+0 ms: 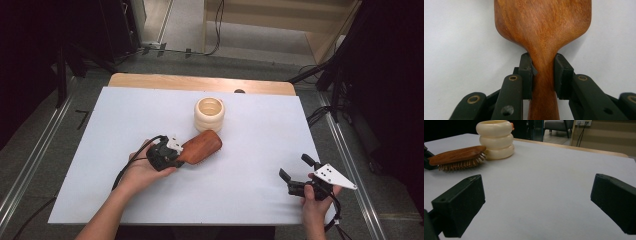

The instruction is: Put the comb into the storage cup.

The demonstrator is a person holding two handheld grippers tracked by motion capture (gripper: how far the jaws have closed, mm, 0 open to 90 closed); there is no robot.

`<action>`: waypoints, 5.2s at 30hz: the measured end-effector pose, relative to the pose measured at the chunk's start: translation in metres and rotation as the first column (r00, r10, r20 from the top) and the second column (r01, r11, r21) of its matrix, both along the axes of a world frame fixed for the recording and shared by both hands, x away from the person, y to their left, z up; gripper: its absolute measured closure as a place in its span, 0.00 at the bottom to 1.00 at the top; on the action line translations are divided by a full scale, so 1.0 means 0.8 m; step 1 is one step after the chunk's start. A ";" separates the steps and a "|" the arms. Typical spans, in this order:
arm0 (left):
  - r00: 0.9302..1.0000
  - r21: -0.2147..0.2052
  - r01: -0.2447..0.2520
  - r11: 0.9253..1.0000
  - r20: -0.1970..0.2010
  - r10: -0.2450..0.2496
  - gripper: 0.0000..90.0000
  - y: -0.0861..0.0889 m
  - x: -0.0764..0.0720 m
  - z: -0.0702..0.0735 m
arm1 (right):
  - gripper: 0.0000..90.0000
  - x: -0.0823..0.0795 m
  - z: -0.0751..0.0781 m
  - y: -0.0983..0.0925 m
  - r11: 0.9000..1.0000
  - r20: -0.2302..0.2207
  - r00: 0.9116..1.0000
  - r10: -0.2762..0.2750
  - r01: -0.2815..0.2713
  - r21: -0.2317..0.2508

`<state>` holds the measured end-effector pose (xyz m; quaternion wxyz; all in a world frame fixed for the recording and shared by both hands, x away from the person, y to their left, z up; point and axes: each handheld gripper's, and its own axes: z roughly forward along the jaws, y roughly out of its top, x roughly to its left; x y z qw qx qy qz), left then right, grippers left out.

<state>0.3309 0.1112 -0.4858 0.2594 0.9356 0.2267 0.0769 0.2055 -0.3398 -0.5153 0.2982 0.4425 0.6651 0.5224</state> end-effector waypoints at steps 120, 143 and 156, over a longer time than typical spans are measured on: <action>0.958 -0.502 0.023 0.864 0.259 0.125 0.80 -0.032 -0.123 -0.007 | 0.29 0.046 0.066 0.228 0.915 -0.234 0.948 0.217 -0.114 0.387; 0.967 -0.502 0.019 0.865 0.229 0.111 0.78 -0.036 -0.121 -0.014 | 0.57 0.049 0.052 0.217 0.815 -0.263 0.903 0.340 -0.143 0.562; 0.977 -0.581 -0.045 0.813 0.143 0.156 0.09 -0.014 -0.112 -0.003 | 0.61 0.042 0.075 0.197 0.824 -0.172 0.937 0.305 -0.169 0.541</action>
